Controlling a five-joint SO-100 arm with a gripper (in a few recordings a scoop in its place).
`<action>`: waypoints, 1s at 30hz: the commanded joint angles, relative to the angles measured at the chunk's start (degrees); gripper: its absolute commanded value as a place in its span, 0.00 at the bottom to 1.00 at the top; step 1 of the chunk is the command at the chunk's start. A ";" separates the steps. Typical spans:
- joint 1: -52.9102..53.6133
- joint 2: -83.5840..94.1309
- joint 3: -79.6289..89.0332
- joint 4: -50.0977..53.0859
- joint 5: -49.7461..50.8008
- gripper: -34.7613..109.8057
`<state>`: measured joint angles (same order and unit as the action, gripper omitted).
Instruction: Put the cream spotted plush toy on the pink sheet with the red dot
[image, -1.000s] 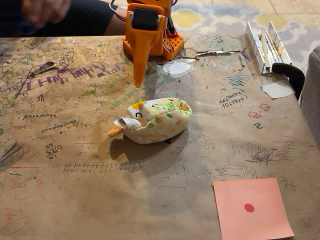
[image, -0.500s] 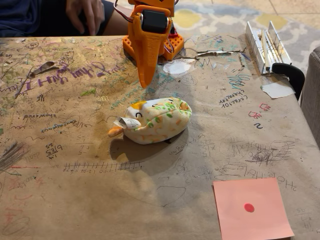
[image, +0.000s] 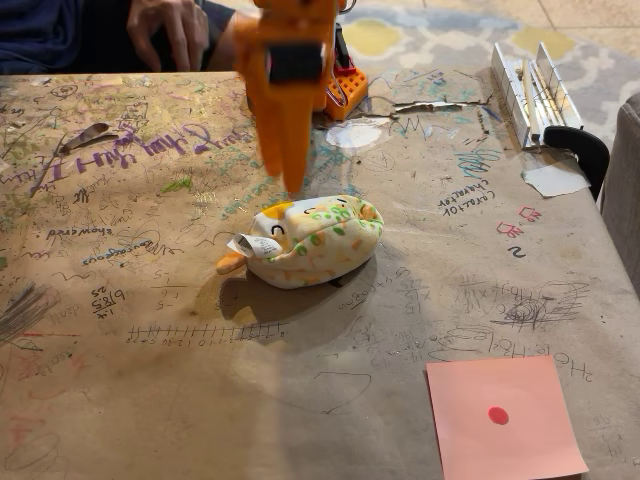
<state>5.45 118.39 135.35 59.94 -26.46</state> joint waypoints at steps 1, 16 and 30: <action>-1.85 -5.36 -2.64 2.99 -2.99 0.42; -7.73 -13.80 -5.36 0.88 -4.04 0.50; -1.85 -27.16 -16.00 2.11 -4.13 0.24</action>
<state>0.62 91.23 119.88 61.79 -30.23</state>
